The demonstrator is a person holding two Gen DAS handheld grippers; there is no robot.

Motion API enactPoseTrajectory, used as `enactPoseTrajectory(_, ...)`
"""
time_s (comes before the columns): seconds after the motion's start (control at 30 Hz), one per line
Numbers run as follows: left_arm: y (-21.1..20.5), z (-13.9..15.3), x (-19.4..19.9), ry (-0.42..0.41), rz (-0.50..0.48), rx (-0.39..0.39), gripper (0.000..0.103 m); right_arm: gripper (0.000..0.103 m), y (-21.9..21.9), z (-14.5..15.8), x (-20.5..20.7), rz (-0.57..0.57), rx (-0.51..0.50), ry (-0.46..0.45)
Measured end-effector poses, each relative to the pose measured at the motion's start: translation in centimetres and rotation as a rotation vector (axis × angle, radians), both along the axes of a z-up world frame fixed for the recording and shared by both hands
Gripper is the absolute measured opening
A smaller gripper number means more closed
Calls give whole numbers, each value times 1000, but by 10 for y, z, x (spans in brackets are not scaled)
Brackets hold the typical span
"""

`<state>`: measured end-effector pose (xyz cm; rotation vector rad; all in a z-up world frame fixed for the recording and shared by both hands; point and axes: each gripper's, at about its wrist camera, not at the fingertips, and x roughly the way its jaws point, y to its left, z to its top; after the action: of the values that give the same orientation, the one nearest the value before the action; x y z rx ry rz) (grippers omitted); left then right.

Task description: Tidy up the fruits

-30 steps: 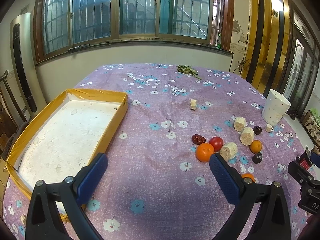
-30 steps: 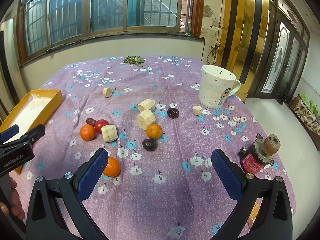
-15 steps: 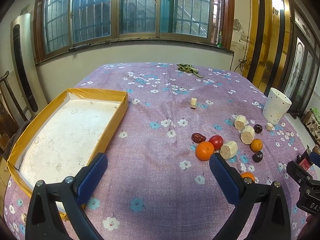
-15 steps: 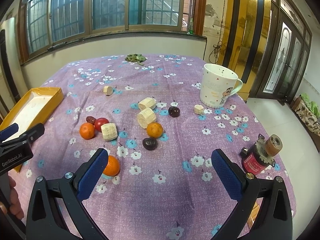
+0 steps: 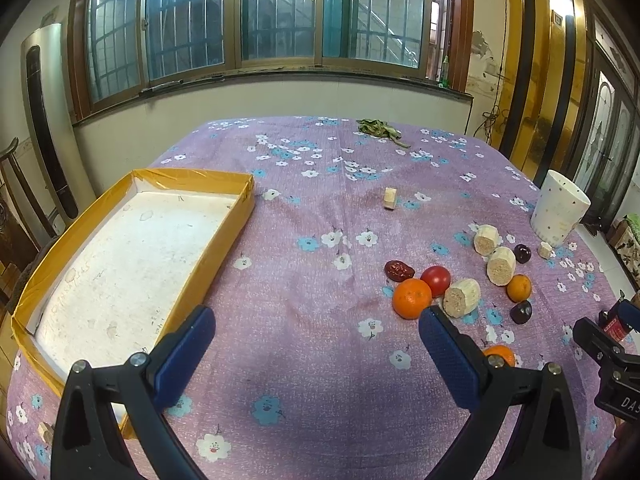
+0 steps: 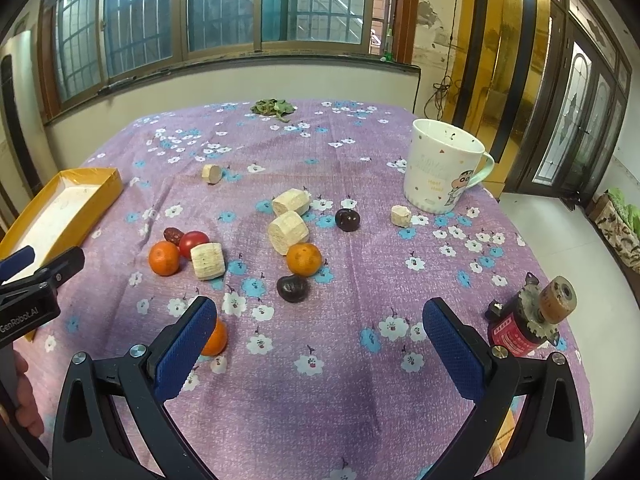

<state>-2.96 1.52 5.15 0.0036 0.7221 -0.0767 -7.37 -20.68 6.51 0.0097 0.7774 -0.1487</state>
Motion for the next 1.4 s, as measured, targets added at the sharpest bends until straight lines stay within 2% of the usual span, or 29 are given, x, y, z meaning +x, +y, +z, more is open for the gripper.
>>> enactPoseTrajectory(0.3,2,-4,2,26,2,22,103,103,-13,-15,23,50,6,56)
enactPoseTrajectory(0.47,-4,-11,1,64,-30,28,103,101,-15,-34,44,98,54,118)
enactPoseTrajectory(0.57,-11,-14,-2,79,-61,43,103,89,-15,-47,55,117,75,164)
enactPoseTrajectory(0.63,-17,-18,-3,101,-85,52,103,76,-16,-53,62,128,94,188)
enactPoseTrajectory(0.77,-31,-23,-5,134,-134,65,103,61,-17,-62,71,153,133,220)
enactPoseTrajectory(0.87,-43,-24,-7,135,-172,77,103,50,-15,-63,75,170,116,216)
enactPoseTrajectory(0.93,-52,-25,-8,137,-199,84,103,35,-13,-63,76,189,102,214)
enactPoseTrajectory(1.0,-62,-27,-8,145,-227,93,103,26,-10,-61,74,209,104,212)
enactPoseTrajectory(1.27,-98,-33,-3,189,-353,94,102,24,-21,-51,58,188,74,187)
enactPoseTrajectory(1.37,-108,-37,0,240,-394,70,93,24,-30,-51,52,169,77,189)
enactPoseTrajectory(1.4,-112,-40,2,259,-406,65,86,24,-33,-52,51,161,85,191)
